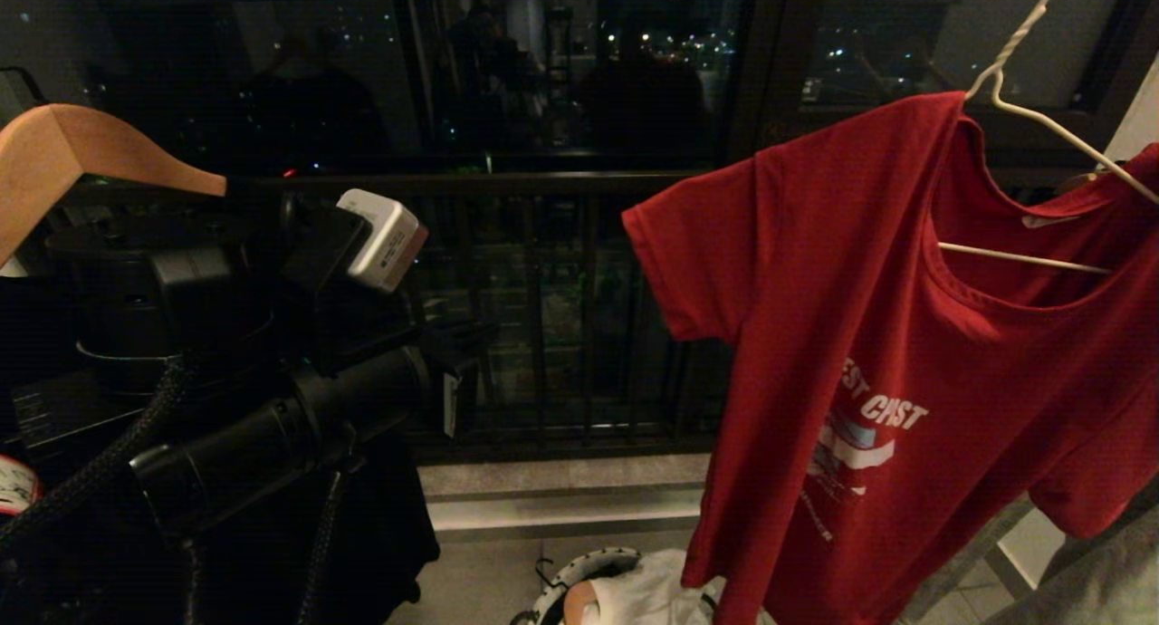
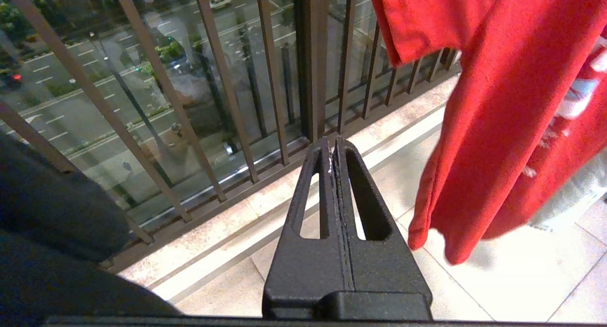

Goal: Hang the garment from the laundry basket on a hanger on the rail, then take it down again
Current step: Take the clothes off the clothes rack

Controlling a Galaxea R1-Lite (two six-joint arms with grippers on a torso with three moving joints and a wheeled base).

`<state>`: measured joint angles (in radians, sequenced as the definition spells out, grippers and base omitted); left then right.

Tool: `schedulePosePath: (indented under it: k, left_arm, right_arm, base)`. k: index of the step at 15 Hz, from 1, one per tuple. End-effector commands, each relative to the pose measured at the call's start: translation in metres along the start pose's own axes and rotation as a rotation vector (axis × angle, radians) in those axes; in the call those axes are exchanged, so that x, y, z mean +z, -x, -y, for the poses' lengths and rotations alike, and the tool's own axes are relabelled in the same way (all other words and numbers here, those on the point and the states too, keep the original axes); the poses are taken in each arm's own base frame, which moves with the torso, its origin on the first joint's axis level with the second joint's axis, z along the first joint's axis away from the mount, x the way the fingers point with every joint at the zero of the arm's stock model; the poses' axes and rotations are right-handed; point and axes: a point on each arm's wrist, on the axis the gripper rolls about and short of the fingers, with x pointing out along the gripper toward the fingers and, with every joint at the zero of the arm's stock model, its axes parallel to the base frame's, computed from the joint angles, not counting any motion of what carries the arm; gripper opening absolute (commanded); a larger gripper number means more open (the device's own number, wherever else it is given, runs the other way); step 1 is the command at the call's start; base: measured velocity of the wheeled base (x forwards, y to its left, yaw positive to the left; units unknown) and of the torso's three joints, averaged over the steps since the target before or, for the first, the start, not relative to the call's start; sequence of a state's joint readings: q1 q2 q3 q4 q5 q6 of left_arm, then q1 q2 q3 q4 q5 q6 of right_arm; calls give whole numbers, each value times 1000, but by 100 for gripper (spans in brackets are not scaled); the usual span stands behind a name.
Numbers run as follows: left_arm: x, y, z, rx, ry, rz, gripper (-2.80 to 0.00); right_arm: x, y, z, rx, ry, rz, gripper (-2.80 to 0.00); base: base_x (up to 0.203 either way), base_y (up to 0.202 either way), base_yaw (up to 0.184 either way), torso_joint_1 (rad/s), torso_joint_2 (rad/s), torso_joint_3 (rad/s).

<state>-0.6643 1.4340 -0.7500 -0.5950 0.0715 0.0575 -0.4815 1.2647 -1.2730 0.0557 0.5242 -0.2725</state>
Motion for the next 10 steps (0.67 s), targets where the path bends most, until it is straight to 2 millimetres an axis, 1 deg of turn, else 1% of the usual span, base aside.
schedulePosePath:
  k: [1, 6, 8, 10]
  left_arm:
    - [1, 1, 0, -1, -1, 6, -280]
    - [1, 1, 0, 1, 0, 8, -280]
    - [1, 1, 0, 0, 0, 8, -280]
    - [1, 1, 3, -10, 0, 8, -280]
  right_arm:
    - [3, 17, -10, 26, 42, 19, 0]
    - [-1, 39, -26, 86, 64, 17, 0]
    - [1, 48, -31, 99, 66, 23, 0]
    - [0, 47, -31, 101, 67, 21, 0]
  base:
    - [0, 0, 0, 0, 0, 0]
    - [0, 0, 0, 0, 0, 0]
    - [0, 0, 0, 0, 0, 0]
    - [0, 0, 0, 0, 0, 0]
